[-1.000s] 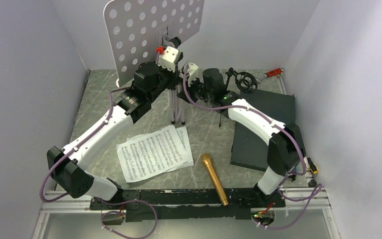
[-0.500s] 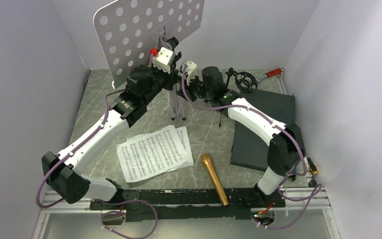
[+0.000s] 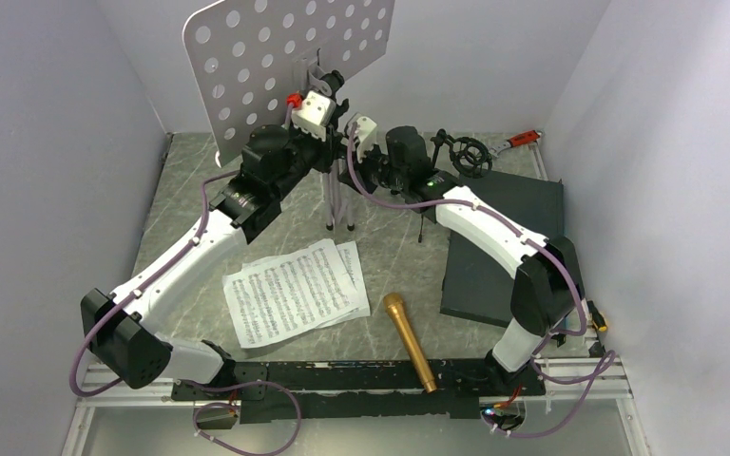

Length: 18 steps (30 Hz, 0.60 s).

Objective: Set up the instrument practice props

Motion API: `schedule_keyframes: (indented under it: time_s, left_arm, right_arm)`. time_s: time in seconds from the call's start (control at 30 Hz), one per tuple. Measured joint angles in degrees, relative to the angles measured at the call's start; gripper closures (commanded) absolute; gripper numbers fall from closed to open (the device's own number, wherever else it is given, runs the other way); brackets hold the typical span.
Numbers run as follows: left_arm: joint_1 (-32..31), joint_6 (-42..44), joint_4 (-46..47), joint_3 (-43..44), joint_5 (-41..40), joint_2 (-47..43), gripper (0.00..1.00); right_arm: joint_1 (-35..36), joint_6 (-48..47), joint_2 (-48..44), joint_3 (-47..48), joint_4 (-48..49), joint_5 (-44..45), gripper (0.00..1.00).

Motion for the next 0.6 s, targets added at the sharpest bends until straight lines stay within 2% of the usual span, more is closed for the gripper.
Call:
schedule_keyframes:
  time_s: [0.6]
  left_arm:
    - [0.0,2.0,-1.2,0.4,1.7,0.0,0.97]
  right_arm:
    - [0.0,-1.2,0.0,1.5,-5.0,0.9,1.00]
